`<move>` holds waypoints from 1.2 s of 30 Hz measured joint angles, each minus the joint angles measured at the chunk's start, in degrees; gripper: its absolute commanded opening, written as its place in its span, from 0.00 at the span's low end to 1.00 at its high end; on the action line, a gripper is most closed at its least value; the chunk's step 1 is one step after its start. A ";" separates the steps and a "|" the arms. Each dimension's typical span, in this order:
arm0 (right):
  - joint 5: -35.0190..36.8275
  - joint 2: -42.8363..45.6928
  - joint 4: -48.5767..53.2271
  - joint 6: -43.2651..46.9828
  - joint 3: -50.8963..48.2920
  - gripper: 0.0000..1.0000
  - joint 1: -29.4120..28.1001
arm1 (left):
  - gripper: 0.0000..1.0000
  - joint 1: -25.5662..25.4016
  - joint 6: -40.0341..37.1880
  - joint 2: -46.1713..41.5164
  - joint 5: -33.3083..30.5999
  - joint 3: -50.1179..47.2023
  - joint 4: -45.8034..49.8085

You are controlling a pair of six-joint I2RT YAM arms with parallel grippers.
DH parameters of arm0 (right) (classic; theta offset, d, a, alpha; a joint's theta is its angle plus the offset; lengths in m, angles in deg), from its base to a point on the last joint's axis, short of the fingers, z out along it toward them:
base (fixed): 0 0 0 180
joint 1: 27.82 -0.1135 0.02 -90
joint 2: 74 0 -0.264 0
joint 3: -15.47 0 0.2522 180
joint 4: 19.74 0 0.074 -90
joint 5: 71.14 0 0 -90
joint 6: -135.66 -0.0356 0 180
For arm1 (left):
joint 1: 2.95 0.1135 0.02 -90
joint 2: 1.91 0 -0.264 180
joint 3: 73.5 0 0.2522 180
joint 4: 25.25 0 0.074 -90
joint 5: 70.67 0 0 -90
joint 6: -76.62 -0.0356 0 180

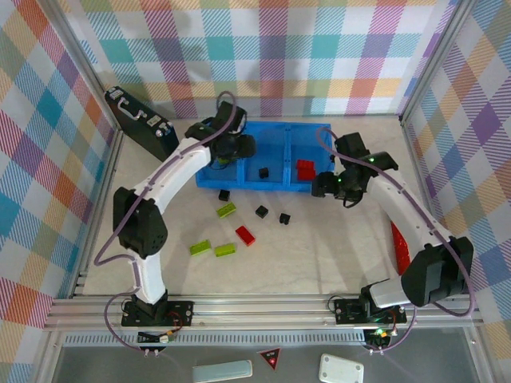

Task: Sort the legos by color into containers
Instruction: Pick up the lego from the center of the table.

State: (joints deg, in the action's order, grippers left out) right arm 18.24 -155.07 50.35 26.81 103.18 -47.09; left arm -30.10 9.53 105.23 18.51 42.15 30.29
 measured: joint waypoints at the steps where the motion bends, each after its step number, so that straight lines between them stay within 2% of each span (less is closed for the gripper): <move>1: -0.09 -0.46 -0.09 -0.07 -0.02 0.75 -0.70 | 0.53 1.20 0.09 -1.25 0.55 -2.10 -0.20; 7: 0.09 -3.13 -1.25 -1.33 -0.04 0.74 -5.05 | 0.54 8.20 -0.07 -9.42 2.93 -13.33 -1.38; 17: 1.86 -9.27 -3.13 -6.01 -0.04 0.70 -13.55 | 0.55 16.44 -3.67 -19.17 4.72 -23.15 -0.28; 26: 2.91 -16.17 -3.91 -9.68 3.06 0.70 -22.60 | 0.55 18.69 -8.00 -20.74 3.56 -28.44 1.79; 36: 2.97 -27.12 -3.13 -9.66 14.32 0.70 -29.79 | 0.56 19.08 -12.39 -22.32 0.96 -29.42 4.00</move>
State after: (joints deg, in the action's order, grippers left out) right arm 21.21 -182.20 47.23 17.14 117.50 -76.88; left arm -11.02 -2.86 82.91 19.47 12.73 34.29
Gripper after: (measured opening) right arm 0.700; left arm 0.559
